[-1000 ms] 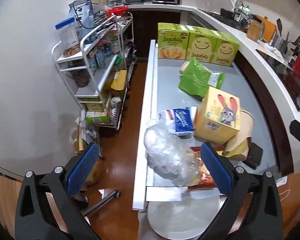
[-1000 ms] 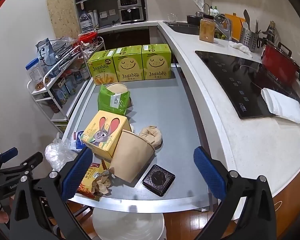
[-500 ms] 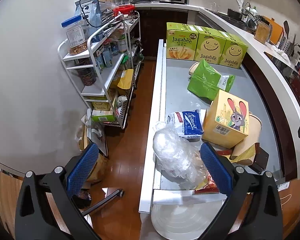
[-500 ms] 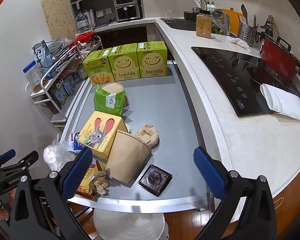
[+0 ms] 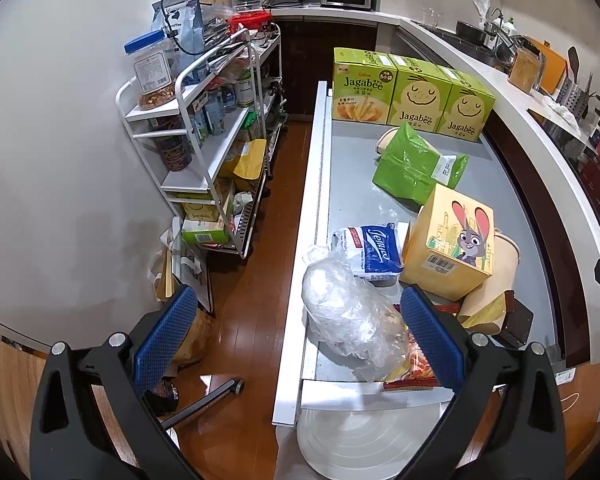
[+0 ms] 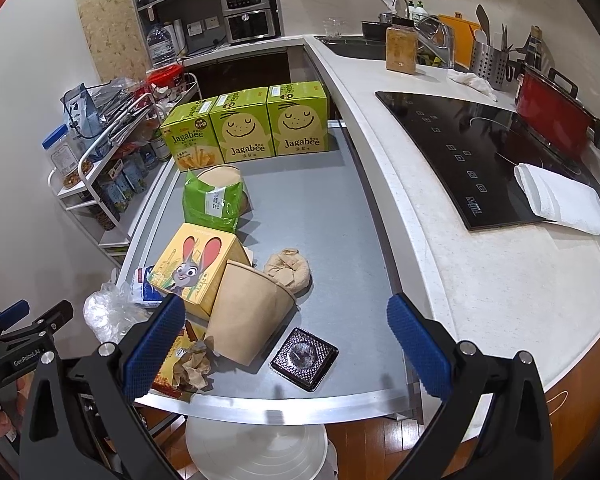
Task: Collect trash
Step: 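Move both tools toward the clutter at the tray edge, then grasp the crumpled plastic bag with the left tool while the right tool grasps the tan paper cup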
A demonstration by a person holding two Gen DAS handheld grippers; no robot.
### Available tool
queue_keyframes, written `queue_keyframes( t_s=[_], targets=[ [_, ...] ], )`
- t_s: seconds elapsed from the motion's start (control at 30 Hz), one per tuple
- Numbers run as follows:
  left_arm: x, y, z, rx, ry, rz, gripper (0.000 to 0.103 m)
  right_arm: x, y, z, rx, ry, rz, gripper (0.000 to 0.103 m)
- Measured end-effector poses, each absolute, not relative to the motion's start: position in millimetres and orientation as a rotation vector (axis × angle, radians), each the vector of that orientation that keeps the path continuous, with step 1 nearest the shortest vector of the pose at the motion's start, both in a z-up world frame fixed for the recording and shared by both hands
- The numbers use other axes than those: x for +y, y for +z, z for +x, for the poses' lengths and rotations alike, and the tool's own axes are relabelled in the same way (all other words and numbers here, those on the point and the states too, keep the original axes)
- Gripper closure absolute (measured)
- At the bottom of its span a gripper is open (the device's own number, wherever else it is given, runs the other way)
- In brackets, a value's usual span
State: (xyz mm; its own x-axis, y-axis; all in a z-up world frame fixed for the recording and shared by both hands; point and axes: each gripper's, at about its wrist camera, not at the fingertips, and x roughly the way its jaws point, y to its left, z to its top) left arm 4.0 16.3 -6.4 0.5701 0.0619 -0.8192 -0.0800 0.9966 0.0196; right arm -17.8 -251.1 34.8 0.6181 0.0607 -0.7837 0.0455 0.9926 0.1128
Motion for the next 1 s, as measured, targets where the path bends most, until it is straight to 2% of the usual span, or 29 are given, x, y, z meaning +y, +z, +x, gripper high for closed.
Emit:
queue_keyframes(
  t_s=[0.57, 0.8, 1.0],
  targets=[
    [18.5, -12.1, -4.4, 0.975, 0.020, -0.021, 0.001, -252.8, 32.2, -10.4, 0.920, 0.016, 0.129, 0.004],
    [17.1, -22.7, -14.3, 0.987, -0.032, -0.007, 0.001, -253.0, 14.2, -2.4, 1.005, 0.076, 0.253, 0.016],
    [18.6, -40.8, -7.8, 1.031, -0.075, -0.063, 0.001, -237.4, -12.9, 14.4, 1.091, 0.080, 0.313, 0.017]
  ],
)
